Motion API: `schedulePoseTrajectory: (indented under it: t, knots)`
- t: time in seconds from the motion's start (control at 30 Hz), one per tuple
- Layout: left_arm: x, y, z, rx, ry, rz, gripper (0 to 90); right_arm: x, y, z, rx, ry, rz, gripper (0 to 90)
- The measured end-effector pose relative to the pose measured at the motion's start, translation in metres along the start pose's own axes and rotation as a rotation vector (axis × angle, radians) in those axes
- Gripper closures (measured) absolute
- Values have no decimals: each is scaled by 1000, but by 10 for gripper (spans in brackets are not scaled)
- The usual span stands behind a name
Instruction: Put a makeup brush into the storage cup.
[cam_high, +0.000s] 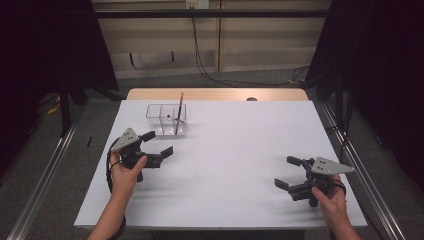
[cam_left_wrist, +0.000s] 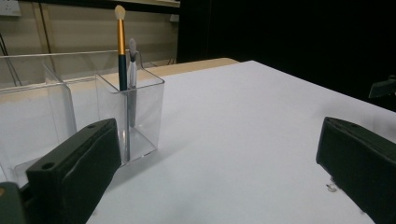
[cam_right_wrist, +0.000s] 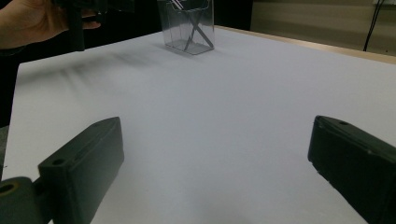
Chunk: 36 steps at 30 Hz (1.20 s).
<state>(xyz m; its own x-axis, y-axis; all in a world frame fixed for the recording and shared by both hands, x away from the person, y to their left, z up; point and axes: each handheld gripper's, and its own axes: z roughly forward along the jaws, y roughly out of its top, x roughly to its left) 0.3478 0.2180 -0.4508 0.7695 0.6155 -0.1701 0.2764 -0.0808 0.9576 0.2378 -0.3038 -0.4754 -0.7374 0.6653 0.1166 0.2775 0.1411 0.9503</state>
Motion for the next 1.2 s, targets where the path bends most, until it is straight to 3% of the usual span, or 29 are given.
schedulePoseTrajectory:
  t: [0.57, 0.83, 1.2]
  knots:
    - [-5, -6, -18, 12, -19, 16, 0, 2, 0, 1, 5, 1, -11, 34]
    - [-8, -7, -27, 29, -30, 45, 0, 2, 0, 0, 4, 0, -14, 34]
    - [-5, -14, -36, 40, -28, 41, 0, 2, -1, -1, 4, -4, -10, 34]
